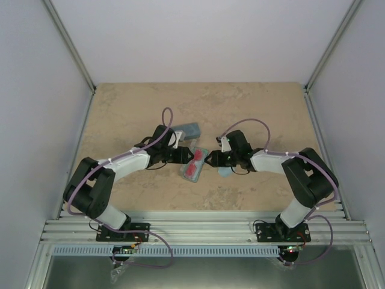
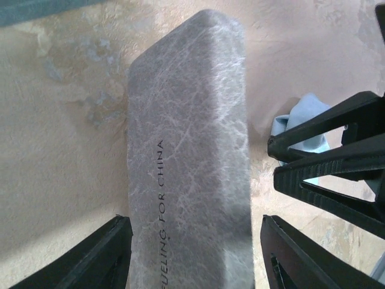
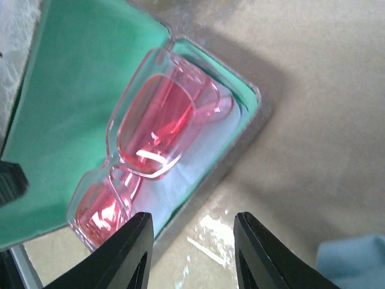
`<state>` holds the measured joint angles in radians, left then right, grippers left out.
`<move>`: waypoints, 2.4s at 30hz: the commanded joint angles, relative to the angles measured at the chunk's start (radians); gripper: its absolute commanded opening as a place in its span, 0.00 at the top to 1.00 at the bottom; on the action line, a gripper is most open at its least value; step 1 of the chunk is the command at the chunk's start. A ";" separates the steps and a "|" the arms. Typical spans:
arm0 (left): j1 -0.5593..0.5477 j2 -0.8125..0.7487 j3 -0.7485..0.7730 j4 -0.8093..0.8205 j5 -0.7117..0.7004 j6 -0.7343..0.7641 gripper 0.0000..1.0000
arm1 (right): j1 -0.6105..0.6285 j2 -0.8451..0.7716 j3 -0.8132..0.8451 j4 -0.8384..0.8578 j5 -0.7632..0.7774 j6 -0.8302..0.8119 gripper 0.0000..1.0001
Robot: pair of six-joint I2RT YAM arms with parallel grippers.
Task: Organize the sunglasses
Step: Adjust the sunglasses case at the center of the board, then close the sunglasses case at the center of the board, then move the sunglasses case at the center of the board.
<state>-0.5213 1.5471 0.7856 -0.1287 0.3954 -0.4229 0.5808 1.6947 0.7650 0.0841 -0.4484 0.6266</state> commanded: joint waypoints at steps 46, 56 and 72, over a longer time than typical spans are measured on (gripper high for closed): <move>-0.092 -0.010 0.033 -0.006 0.087 -0.017 0.59 | 0.034 0.040 -0.033 -0.007 0.020 0.007 0.88; -0.151 -0.054 0.085 -0.099 -0.157 0.012 0.13 | 0.020 -0.106 -0.082 -0.047 0.157 0.033 0.87; -0.307 0.185 0.232 -0.295 -0.473 0.072 0.01 | -0.010 -0.223 -0.171 -0.060 0.234 0.051 0.82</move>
<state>-0.8257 1.7199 0.9916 -0.3874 -0.0456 -0.3740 0.5770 1.4971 0.6151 0.0231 -0.2379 0.6708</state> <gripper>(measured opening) 0.995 0.178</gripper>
